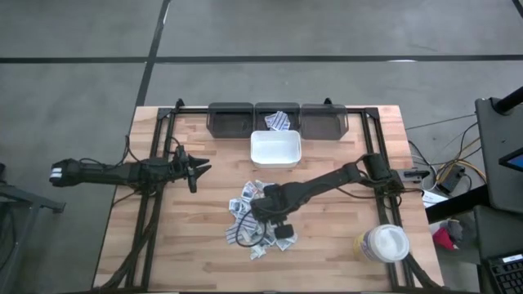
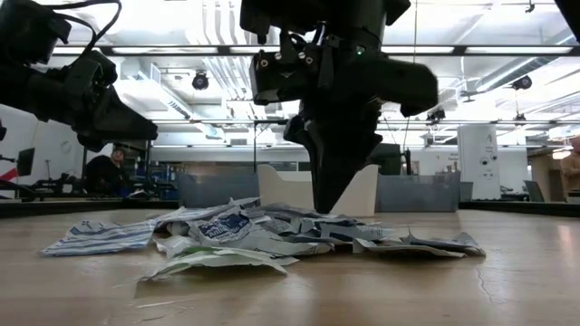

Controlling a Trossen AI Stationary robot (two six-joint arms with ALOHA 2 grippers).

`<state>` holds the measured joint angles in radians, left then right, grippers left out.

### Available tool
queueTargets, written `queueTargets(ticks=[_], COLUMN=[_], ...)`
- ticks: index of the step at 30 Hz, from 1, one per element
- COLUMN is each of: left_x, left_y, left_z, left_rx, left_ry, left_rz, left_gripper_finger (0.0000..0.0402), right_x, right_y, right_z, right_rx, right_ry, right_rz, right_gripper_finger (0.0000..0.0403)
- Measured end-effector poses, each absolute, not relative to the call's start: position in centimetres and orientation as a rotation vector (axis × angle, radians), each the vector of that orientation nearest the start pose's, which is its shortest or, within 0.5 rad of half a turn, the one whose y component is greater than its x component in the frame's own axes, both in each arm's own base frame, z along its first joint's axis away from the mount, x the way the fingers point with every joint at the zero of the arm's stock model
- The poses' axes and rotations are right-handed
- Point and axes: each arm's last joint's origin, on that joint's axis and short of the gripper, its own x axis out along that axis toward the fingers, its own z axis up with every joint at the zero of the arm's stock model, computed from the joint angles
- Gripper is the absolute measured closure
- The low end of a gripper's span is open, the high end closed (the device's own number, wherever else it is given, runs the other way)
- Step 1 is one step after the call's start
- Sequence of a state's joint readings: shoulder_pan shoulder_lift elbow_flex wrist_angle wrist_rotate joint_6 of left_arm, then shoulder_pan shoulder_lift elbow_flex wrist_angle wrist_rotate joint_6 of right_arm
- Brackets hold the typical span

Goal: Pick & Place First Aid Supplies
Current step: Put the blue bandage into the middle black bin

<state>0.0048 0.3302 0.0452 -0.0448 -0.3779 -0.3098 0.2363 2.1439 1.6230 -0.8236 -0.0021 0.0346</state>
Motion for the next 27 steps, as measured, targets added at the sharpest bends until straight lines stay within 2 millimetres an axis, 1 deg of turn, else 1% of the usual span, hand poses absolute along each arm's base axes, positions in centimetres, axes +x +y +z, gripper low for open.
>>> queueTargets(ticks=[6, 9, 15, 18, 23, 27], left_x=[11.2, 11.2, 11.2, 11.2, 11.2, 11.2], left_y=[1.1, 1.1, 1.1, 1.1, 1.1, 1.1], left_z=[14.7, 14.7, 14.7, 14.7, 14.7, 14.7], left_rx=[-0.243, -0.243, -0.243, -0.243, -0.243, -0.242], left_ry=[0.264, 0.264, 0.264, 0.264, 0.264, 0.265], left_rz=[0.426, 0.426, 0.426, 0.426, 0.426, 0.426], left_gripper_finger=[0.0278, 0.0278, 0.0278, 0.0278, 0.0278, 0.0278], right_x=[41.6, 41.6, 42.2, 42.2, 42.2, 42.2], right_y=[9.8, 10.0, 10.4, 10.5, 10.5, 10.2], right_z=[17.0, 17.6, 19.0, 19.1, 19.0, 19.0], right_rx=[-0.11, -0.11, -0.113, -0.111, -0.098, 0.01], right_ry=[1.32, 1.304, 1.252, 1.246, 1.252, 1.262], right_rz=[0.165, 0.175, 0.211, 0.223, 0.22, 0.123], right_gripper_finger=[0.0394, 0.0394, 0.0388, 0.0372, 0.033, 0.0298])
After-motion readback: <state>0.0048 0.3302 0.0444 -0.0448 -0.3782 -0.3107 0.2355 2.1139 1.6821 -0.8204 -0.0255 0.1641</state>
